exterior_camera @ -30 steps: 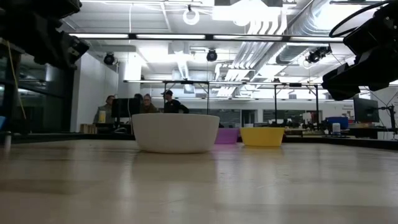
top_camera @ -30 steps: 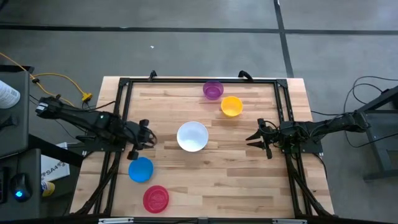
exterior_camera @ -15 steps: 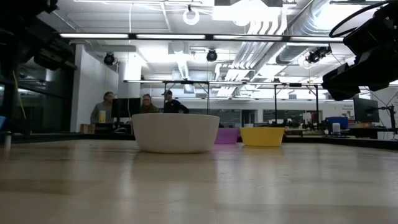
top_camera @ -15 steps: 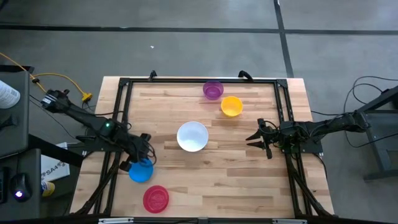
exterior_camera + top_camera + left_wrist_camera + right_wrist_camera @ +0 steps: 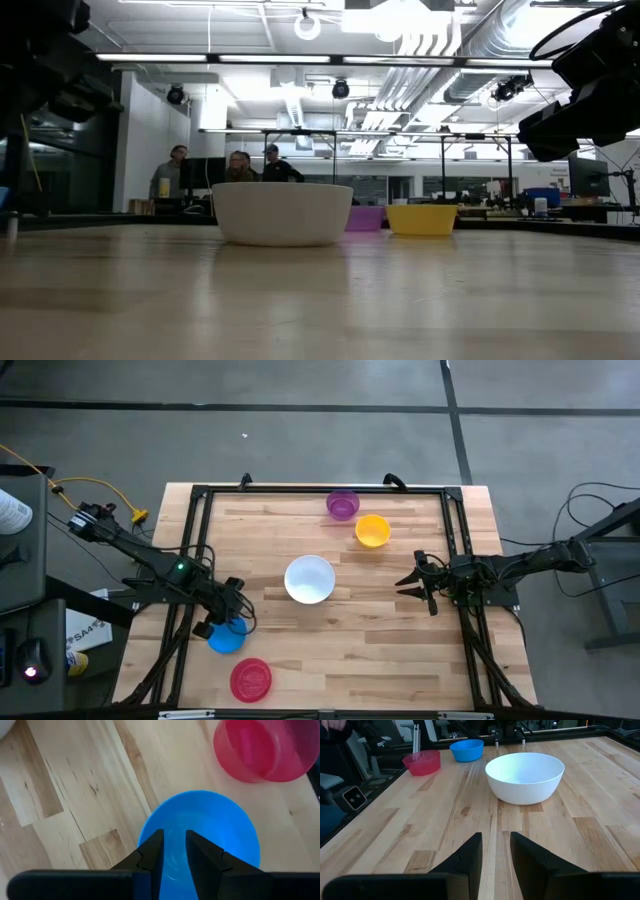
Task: Nest bowls inside each other
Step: Stack the blue bowl on the white bowl
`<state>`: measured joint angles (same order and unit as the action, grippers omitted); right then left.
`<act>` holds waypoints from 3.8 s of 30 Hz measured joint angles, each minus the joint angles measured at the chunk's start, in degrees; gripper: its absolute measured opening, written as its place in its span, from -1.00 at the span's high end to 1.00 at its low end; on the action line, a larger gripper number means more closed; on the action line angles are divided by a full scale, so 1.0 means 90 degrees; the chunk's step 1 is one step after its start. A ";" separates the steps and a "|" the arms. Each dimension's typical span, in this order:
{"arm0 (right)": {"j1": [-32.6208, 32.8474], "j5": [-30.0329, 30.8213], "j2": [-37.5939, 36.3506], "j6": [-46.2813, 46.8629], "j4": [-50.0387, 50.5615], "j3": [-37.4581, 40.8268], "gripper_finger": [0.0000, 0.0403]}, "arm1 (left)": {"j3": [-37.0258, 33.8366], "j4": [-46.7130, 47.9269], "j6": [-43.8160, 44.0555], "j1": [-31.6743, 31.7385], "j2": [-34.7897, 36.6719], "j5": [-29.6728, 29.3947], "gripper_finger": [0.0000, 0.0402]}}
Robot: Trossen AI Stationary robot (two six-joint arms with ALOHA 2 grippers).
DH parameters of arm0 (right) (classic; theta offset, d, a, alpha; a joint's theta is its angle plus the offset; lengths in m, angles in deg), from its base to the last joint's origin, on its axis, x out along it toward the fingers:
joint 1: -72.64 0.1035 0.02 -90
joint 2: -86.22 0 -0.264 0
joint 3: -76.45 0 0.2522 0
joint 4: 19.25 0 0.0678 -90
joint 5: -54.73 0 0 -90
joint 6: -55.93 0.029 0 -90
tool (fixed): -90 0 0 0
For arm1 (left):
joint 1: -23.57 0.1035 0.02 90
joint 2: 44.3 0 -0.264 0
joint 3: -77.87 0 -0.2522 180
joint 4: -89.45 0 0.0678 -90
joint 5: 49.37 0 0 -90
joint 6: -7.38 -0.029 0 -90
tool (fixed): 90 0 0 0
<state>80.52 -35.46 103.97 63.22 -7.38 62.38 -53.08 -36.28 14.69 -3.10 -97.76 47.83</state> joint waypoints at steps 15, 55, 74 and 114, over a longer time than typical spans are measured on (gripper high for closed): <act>0.0000 0.0000 0.0000 -0.0001 0.0000 -0.0002 0.53 | 0.0000 0.0000 0.0050 0.0005 -0.0491 -0.0410 0.60; 0.0000 0.0000 -0.0002 -0.0002 0.0000 -0.0002 0.53 | 0.0459 0.0475 -0.0996 0.0010 -0.1152 -0.0730 0.60; 0.0000 0.0000 -0.0002 -0.0001 0.0000 0.0000 0.53 | 0.0459 0.0476 -0.1004 0.0010 -0.1843 -0.0514 0.60; 0.0000 0.0000 0.0000 0.0000 0.0000 0.0000 0.53 | 0.0459 0.0474 -0.0936 0.0010 -0.1841 -0.0236 0.99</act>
<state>80.52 -35.46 103.97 63.22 -7.38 62.37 -48.95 -32.02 6.27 -3.01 -114.32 45.70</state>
